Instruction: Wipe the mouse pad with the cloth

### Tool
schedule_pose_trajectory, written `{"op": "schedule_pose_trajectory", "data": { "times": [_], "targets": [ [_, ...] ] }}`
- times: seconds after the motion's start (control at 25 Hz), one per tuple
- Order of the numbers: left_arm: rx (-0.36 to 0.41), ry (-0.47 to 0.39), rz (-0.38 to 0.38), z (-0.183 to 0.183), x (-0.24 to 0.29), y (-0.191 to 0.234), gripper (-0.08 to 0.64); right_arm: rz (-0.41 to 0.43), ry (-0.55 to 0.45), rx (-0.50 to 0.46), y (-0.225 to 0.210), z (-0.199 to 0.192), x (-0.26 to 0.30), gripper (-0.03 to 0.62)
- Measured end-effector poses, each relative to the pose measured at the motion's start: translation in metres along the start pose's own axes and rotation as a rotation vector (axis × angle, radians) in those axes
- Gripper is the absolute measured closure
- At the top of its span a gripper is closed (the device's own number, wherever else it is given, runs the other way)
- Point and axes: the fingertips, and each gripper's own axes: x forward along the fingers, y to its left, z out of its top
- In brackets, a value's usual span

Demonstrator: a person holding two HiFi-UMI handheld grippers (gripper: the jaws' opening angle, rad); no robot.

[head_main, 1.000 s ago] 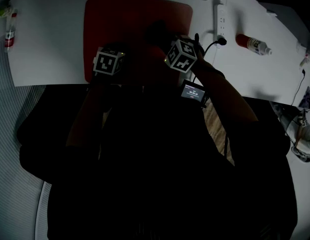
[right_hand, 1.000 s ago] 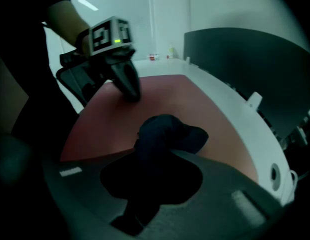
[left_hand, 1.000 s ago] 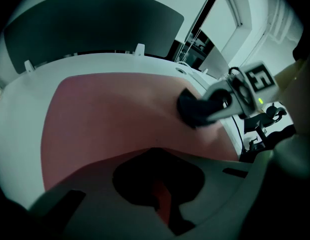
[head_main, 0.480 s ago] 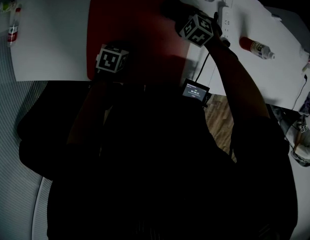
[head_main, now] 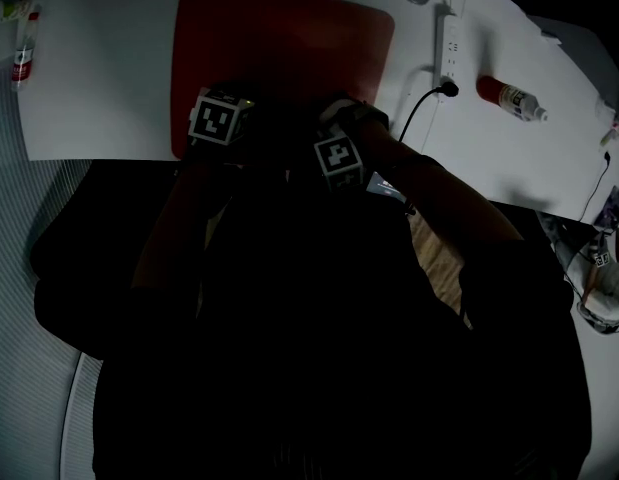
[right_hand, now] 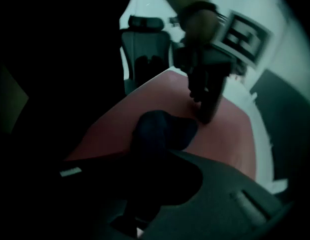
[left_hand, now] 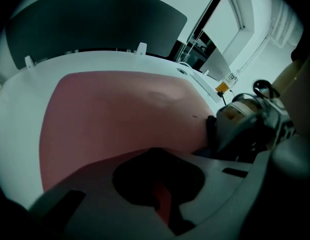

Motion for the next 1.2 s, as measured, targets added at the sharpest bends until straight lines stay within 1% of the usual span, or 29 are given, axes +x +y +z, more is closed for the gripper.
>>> {"op": "schedule_pose_trajectory", "data": {
  "times": [0.04,0.08,0.12,0.16,0.2,0.24,0.28,0.36,0.4,0.44,0.48,0.52,0.6,0.68,0.72,0.76,0.8,0.84,0.88,0.92,0.96,1.0,1.04,1.08,1.12,1.16,1.2],
  "targets": [
    [0.0,0.0,-0.002,0.0,0.0,0.0,0.552,0.008,-0.005,0.007,-0.006,-0.007,0.0,0.519],
    [-0.001,-0.002,-0.002,-0.001,0.0,0.0,0.552,-0.024,0.008,0.022,-0.022,-0.022,-0.001,0.518],
    [-0.003,-0.005,-0.002,-0.002,-0.001,0.001,0.552,-0.088,0.04,0.044,-0.044,-0.044,-0.004,0.518],
    [-0.004,-0.008,-0.001,-0.002,-0.001,0.001,0.552,-0.166,0.079,0.094,-0.072,-0.073,-0.011,0.518],
    [-0.004,-0.011,0.001,-0.002,-0.001,0.001,0.552,-0.237,0.114,0.176,-0.101,-0.103,-0.02,0.518],
    [-0.005,-0.011,0.006,-0.003,-0.001,0.001,0.552,-0.29,0.146,0.276,-0.127,-0.132,-0.03,0.52],
    [-0.006,-0.01,0.012,-0.004,0.0,0.002,0.552,-0.324,0.178,0.373,-0.147,-0.155,-0.039,0.52],
    [-0.009,-0.014,0.019,-0.004,-0.001,0.003,0.552,-0.348,0.232,0.524,-0.171,-0.183,-0.052,0.519],
    [-0.011,-0.021,0.017,-0.003,-0.001,0.002,0.552,-0.345,0.25,0.569,-0.174,-0.187,-0.055,0.523],
    [-0.014,-0.03,0.014,-0.001,-0.002,0.002,0.552,-0.337,0.258,0.587,-0.171,-0.182,-0.056,0.529],
    [-0.017,-0.037,0.011,0.001,-0.002,0.001,0.552,-0.324,0.252,0.577,-0.162,-0.167,-0.053,0.529],
    [-0.019,-0.038,0.009,0.001,-0.001,0.0,0.552,-0.304,0.228,0.538,-0.146,-0.144,-0.046,0.531],
    [-0.024,-0.032,0.006,-0.002,-0.001,-0.001,0.552,-0.244,0.158,0.394,-0.097,-0.083,-0.025,0.532],
    [-0.019,-0.032,0.005,-0.002,-0.001,0.0,0.552,-0.121,0.088,0.218,-0.037,-0.023,-0.004,0.532],
    [-0.005,-0.032,0.007,0.0,-0.001,-0.001,0.552,-0.054,0.058,0.145,-0.013,-0.001,0.002,0.532],
    [0.018,-0.028,0.012,0.002,-0.001,-0.001,0.552,0.001,0.031,0.092,0.003,0.013,0.006,0.532],
    [0.044,-0.021,0.02,0.003,-0.001,-0.002,0.552,0.034,0.008,0.063,0.01,0.019,0.008,0.529],
    [0.062,-0.015,0.027,0.002,-0.001,-0.003,0.552,0.042,-0.01,0.055,0.008,0.016,0.008,0.522],
    [0.067,-0.013,0.03,0.001,-0.001,-0.003,0.552,0.016,-0.018,0.069,-0.004,0.005,0.006,0.517],
    [0.058,-0.015,0.028,0.0,-0.001,-0.002,0.552,-0.044,-0.012,0.107,-0.026,-0.016,0.004,0.517],
    [0.046,-0.019,0.022,0.0,0.0,-0.002,0.552,-0.131,0.005,0.177,-0.055,-0.044,-0.003,0.517],
    [0.039,-0.022,0.017,0.0,0.0,-0.002,0.552,-0.223,0.026,0.285,-0.086,-0.077,-0.013,0.517],
    [0.038,-0.022,0.016,0.0,0.0,-0.002,0.552,-0.302,0.044,0.427,-0.116,-0.112,-0.027,0.517],
    [0.041,-0.02,0.016,0.0,0.0,-0.001,0.552,-0.362,0.058,0.585,-0.141,-0.144,-0.041,0.517],
    [0.044,-0.019,0.017,-0.001,-0.001,0.0,0.552,-0.406,0.069,0.737,-0.159,-0.171,-0.054,0.517],
    [0.047,-0.019,0.019,-0.002,-0.002,0.0,0.552,-0.438,0.078,0.859,-0.171,-0.188,-0.063,0.517],
    [0.049,-0.02,0.019,-0.002,-0.002,0.0,0.552,-0.462,0.086,0.931,-0.175,-0.194,-0.068,0.519]
  ]
}}
